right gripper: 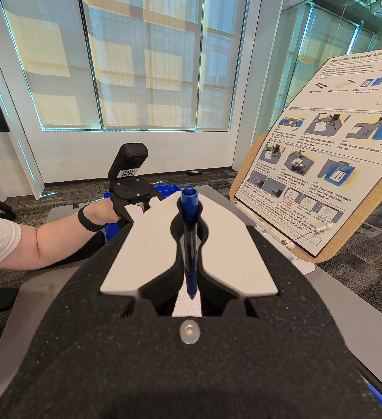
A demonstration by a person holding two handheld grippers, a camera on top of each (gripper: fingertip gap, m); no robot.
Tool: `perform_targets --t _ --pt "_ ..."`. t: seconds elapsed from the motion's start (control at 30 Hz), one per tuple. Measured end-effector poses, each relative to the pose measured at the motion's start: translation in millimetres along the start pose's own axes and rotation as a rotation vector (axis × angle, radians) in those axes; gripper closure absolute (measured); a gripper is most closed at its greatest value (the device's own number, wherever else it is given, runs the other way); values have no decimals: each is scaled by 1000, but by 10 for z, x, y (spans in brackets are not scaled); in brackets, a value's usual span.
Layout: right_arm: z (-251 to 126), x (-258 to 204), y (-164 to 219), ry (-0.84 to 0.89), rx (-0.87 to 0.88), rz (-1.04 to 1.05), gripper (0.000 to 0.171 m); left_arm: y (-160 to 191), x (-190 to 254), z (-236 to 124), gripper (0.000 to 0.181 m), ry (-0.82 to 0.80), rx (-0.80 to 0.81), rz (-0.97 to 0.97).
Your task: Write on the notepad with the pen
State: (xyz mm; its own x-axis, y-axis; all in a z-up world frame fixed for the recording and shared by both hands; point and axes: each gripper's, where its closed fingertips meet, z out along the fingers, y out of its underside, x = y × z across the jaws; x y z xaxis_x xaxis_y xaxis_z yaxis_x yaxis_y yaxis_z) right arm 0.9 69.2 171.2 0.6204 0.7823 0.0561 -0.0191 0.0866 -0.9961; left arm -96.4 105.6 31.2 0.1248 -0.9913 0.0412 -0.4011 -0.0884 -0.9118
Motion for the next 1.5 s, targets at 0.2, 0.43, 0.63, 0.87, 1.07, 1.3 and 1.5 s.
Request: perform_targets --t 0.2,0.43,0.63,0.87,1.07,1.3,1.5 --pt "4 -5 8 0 -7 -4 165 0 0 3 157 1 1 -2" --pt "23 -10 25 0 -15 -7 165 7 5 15 158 4 -1 -4" --pt "26 -12 26 3 -15 -12 165 -5 -11 -3 158 -1 7 -8" --pt "51 -12 52 1 -24 -11 165 15 -30 21 159 -1 6 -17" --pt "95 -23 89 -6 -34 -7 165 179 -197 204 163 -33 -5 -70" --pt "190 -19 181 -6 -60 -9 165 470 -533 411 165 -131 -8 -128" --pt "299 21 306 7 -90 -6 165 710 -860 463 173 -321 -53 5"
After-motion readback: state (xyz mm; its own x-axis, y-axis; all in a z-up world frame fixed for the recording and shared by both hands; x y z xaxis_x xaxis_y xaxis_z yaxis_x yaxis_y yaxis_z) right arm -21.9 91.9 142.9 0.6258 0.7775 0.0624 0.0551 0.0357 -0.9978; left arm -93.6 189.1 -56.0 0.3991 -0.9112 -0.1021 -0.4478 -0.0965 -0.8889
